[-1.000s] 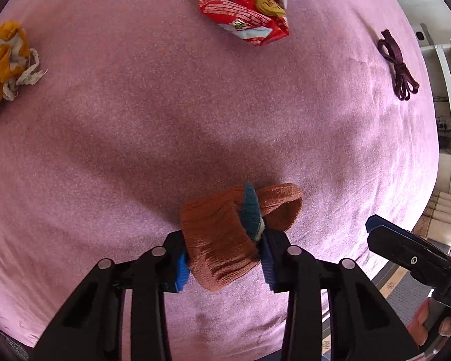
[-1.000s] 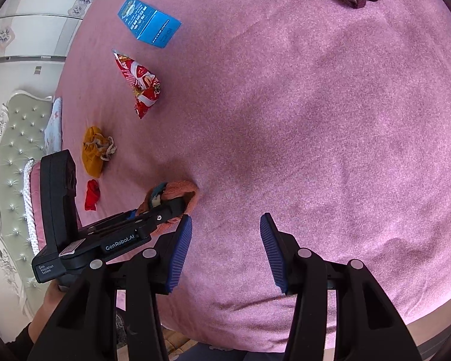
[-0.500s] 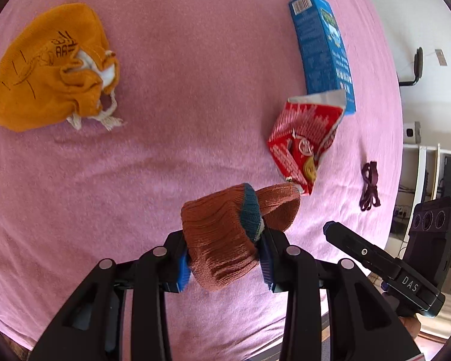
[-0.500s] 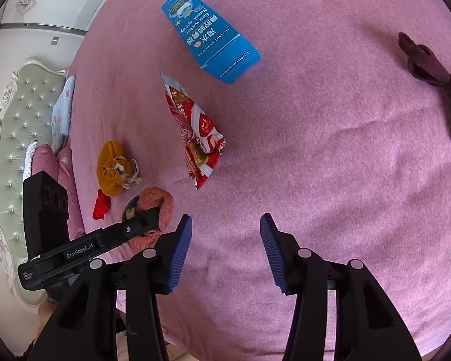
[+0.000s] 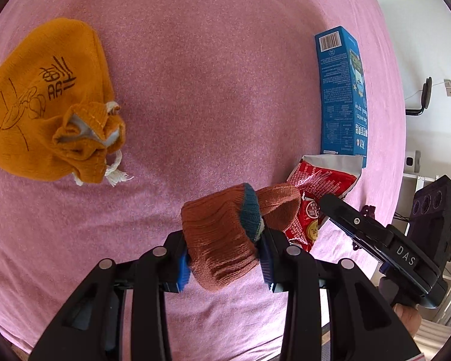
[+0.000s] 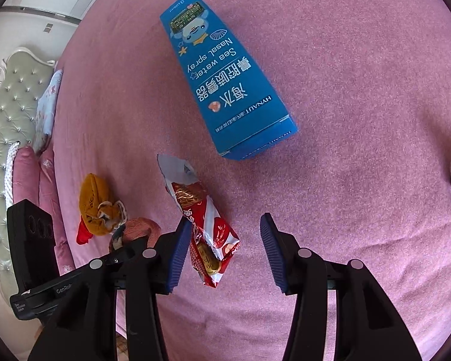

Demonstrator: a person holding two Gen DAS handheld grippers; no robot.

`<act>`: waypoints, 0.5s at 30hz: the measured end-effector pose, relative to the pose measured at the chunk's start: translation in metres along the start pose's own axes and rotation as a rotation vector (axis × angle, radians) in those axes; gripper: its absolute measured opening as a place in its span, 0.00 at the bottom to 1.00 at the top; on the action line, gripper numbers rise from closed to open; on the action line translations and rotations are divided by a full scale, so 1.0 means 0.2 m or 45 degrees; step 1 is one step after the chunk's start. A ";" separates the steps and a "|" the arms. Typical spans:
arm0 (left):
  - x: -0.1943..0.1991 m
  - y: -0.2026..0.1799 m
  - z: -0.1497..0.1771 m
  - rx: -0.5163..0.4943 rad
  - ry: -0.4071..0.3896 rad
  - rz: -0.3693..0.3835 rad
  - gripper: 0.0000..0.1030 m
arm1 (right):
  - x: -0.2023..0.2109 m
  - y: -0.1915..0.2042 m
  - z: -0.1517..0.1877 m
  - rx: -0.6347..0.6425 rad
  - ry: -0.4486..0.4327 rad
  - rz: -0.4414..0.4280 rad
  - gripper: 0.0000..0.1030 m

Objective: Collect trash
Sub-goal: 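Grasp the red chip bag with the right tool while the left tool holds the sock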

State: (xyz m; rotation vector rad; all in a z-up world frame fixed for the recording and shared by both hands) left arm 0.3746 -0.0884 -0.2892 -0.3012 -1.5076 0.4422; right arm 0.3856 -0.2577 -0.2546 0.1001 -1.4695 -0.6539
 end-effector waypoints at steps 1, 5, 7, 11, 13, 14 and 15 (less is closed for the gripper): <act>0.00 0.00 0.00 -0.001 0.000 0.001 0.36 | -0.01 0.00 0.00 0.009 0.006 0.000 0.28; -0.03 -0.07 0.00 -0.012 -0.004 0.002 0.36 | 0.02 0.03 0.06 0.061 -0.013 -0.024 0.18; -0.01 -0.07 0.03 -0.028 -0.002 0.000 0.36 | 0.03 0.03 0.11 0.071 -0.006 -0.042 0.17; 0.02 -0.08 0.10 -0.062 0.011 -0.008 0.36 | 0.05 -0.05 0.24 0.046 0.021 -0.044 0.17; 0.04 -0.08 0.16 -0.069 0.021 -0.006 0.36 | 0.07 -0.09 0.32 0.013 0.035 -0.050 0.17; 0.04 -0.09 0.20 -0.073 0.027 -0.002 0.36 | 0.09 -0.11 0.36 -0.004 0.039 -0.055 0.17; 0.05 -0.09 0.24 -0.078 0.035 -0.001 0.36 | 0.10 -0.12 0.40 -0.021 0.043 -0.062 0.17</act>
Point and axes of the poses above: each gripper's, at about its wrist camera, not at the fingertips, and x roughly against the way its jaws point, y to its left, z to its underside, the point moved 7 cm from there along -x, roughly the way its jaws point, and after that the axes turned 12 degrees about -x, right-handed, at the moved point
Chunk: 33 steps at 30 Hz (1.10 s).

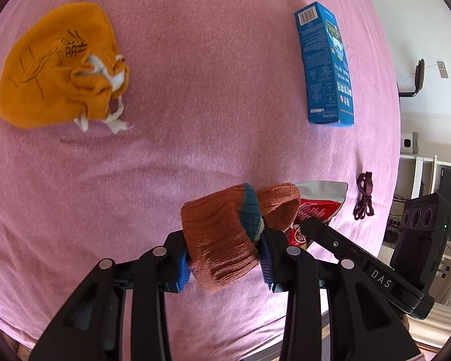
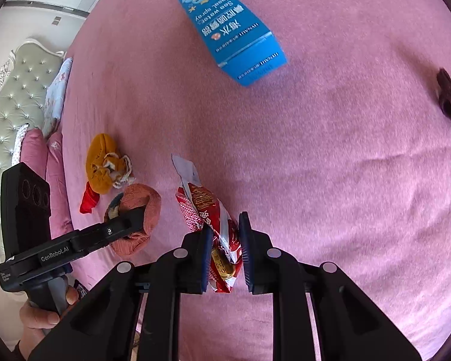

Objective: Collect trash
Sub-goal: 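Grasp the red chip bag with the right tool while the left tool holds the sock, then carry the sock and chip bag over the yellow bucket and open both tools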

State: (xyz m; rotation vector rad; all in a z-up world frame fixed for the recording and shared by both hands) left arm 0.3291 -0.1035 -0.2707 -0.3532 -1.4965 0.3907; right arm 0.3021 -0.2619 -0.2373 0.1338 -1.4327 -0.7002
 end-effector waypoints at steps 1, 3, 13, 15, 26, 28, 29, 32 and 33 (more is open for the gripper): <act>0.00 -0.01 0.04 -0.004 0.006 0.001 0.36 | 0.01 -0.01 0.04 -0.016 0.002 -0.007 0.17; 0.01 -0.01 0.13 -0.008 0.025 0.014 0.36 | 0.04 -0.05 0.13 -0.046 0.005 -0.017 0.17; 0.04 -0.01 0.56 -0.031 0.089 0.052 0.36 | 0.13 -0.17 0.55 -0.183 -0.041 -0.063 0.17; 0.04 -0.02 0.64 -0.054 0.107 0.051 0.36 | 0.15 -0.20 0.63 -0.210 -0.061 -0.072 0.17; 0.05 -0.21 0.96 -0.252 0.185 0.039 0.36 | 0.41 -0.45 1.01 -0.396 -0.257 -0.127 0.17; 0.04 -0.30 1.00 -0.322 0.195 0.029 0.36 | 0.46 -0.52 1.07 -0.426 -0.287 -0.130 0.17; 0.03 -0.35 1.01 -0.354 0.202 0.025 0.36 | 0.49 -0.56 1.09 -0.440 -0.302 -0.131 0.17; -0.02 -0.51 1.08 -0.444 0.225 0.025 0.36 | 0.57 -0.68 1.17 -0.483 -0.346 -0.134 0.17; -0.04 -0.57 1.10 -0.473 0.231 0.025 0.36 | 0.60 -0.72 1.20 -0.499 -0.360 -0.135 0.17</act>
Point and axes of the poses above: each gripper's, at about its wrist camera, not at the fingertips, and x roughly against the way its jaws point, y to its left, z to its underside, the point moved 7 cm from there along -x, roughly the way its jaws point, and after that the axes turned 12 degrees about -x, right-handed, at the moved point
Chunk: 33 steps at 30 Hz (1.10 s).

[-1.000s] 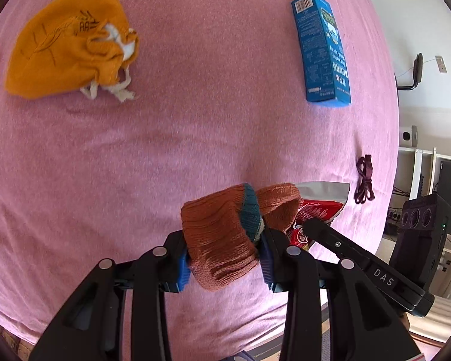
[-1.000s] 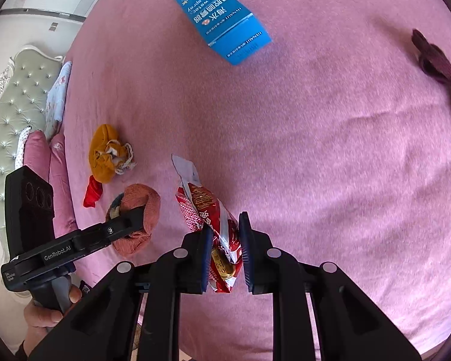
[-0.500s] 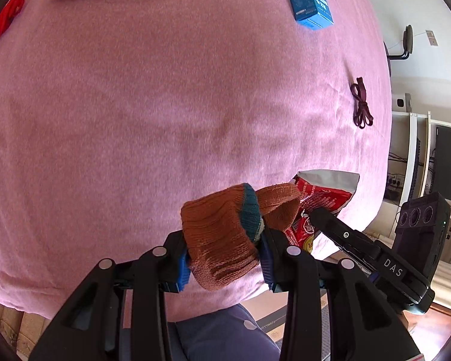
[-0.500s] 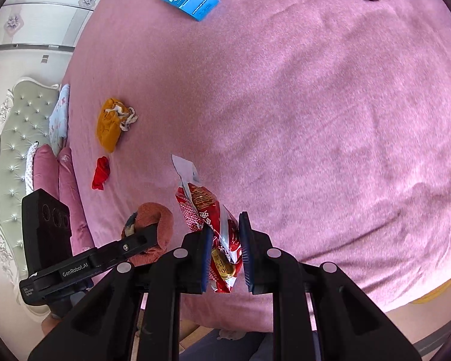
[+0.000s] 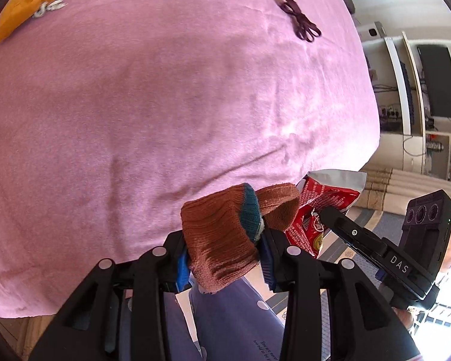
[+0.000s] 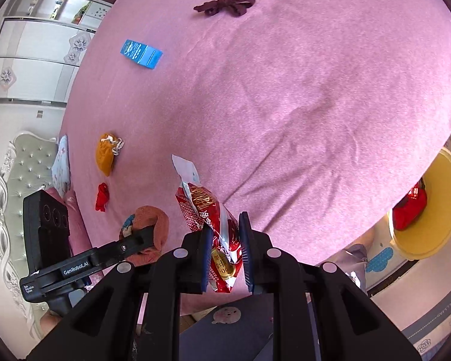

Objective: Collect trash
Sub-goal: 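Carry the sock and chip bag over the yellow bucket and open both tools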

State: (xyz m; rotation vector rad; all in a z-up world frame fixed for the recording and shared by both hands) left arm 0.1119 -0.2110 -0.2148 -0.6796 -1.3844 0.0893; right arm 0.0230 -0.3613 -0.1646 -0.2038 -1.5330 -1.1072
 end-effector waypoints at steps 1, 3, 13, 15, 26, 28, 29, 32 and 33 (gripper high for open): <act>-0.02 -0.06 0.00 -0.028 0.007 0.002 0.36 | 0.04 -0.05 0.00 -0.019 -0.009 -0.004 0.17; -0.08 -0.19 0.01 -0.069 0.026 0.007 0.36 | 0.11 -0.16 -0.01 -0.057 -0.022 -0.009 0.17; -0.51 -0.80 0.13 -0.226 0.196 0.030 0.36 | 0.50 -0.81 -0.07 -0.245 -0.110 0.000 0.17; -0.59 -0.92 0.16 -0.262 0.231 0.027 0.36 | 0.57 -0.94 -0.08 -0.289 -0.129 0.004 0.17; -1.00 -1.39 0.29 -0.464 0.402 -0.012 0.36 | 0.79 -1.52 -0.11 -0.488 -0.202 0.047 0.17; -1.05 -1.45 0.30 -0.489 0.423 -0.018 0.36 | 0.81 -1.59 -0.11 -0.516 -0.204 0.050 0.17; -1.07 -1.47 0.30 -0.502 0.429 -0.023 0.36 | 0.81 -1.62 -0.11 -0.530 -0.205 0.046 0.17; -1.13 -1.54 0.32 -0.530 0.451 -0.033 0.36 | 0.82 -1.69 -0.11 -0.559 -0.208 0.041 0.17; -1.15 -1.55 0.32 -0.542 0.458 -0.038 0.36 | 0.82 -1.72 -0.11 -0.568 -0.209 0.040 0.17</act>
Point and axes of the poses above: each gripper's, at about its wrist camera, not at the fingertips, and x roughly against the way its jaws point, y to its left, z to its underside, the point moved 7 cm from there along -x, roughly the way its jaws point, and after that the axes turned 12 degrees about -x, right-handed, at the moved point
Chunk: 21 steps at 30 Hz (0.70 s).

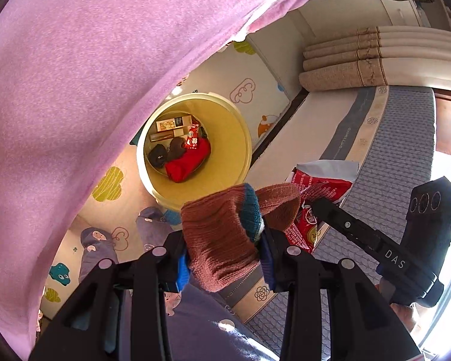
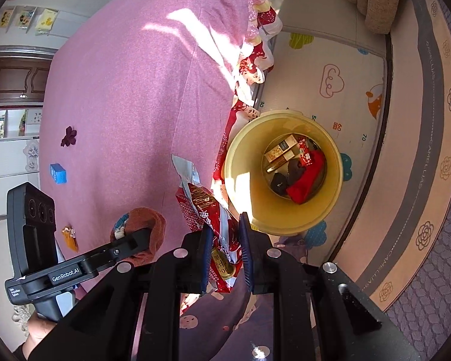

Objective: Collect trash
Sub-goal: 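Carry the sock and chip bag over the yellow bucket and open both tools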

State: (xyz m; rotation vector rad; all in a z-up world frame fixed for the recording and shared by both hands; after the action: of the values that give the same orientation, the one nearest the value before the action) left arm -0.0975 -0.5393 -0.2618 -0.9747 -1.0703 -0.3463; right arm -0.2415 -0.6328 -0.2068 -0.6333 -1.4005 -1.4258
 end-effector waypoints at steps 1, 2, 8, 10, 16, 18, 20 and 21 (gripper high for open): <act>-0.02 -0.01 -0.01 -0.011 0.009 -0.014 0.36 | 0.00 -0.01 -0.01 -0.009 0.002 0.000 0.17; -0.02 0.00 -0.01 -0.018 0.020 -0.018 0.36 | 0.00 -0.03 -0.02 -0.019 0.003 -0.002 0.17; -0.08 -0.04 -0.03 -0.062 0.060 -0.034 0.48 | 0.01 -0.09 -0.06 -0.054 -0.025 0.021 0.20; -0.10 -0.05 -0.03 -0.078 0.082 -0.068 0.59 | 0.01 -0.13 -0.08 -0.087 -0.033 0.037 0.26; -0.12 -0.04 -0.02 -0.060 0.104 -0.079 0.62 | 0.02 -0.18 -0.08 -0.145 -0.026 0.026 0.33; -0.12 -0.03 -0.02 -0.054 0.100 -0.082 0.65 | 0.02 -0.18 -0.08 -0.148 -0.024 0.026 0.33; -0.10 -0.02 -0.02 -0.051 0.096 -0.079 0.65 | 0.02 -0.17 -0.07 -0.148 -0.025 0.028 0.33; -0.09 -0.01 -0.02 -0.049 0.091 -0.076 0.65 | 0.02 -0.16 -0.07 -0.146 -0.025 0.026 0.33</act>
State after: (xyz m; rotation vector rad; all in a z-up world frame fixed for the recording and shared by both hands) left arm -0.1066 -0.5472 -0.2769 -0.9595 -1.0325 -0.4488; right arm -0.2673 -0.6523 -0.2194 -0.7345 -1.3308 -1.4954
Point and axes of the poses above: each gripper's, at about its wrist camera, not at the fingertips, and x roughly against the way its jaws point, y to its left, z to its underside, the point moved 7 cm from there along -x, roughly the way its jaws point, and after that the axes turned 12 degrees about -x, right-handed, at the moved point
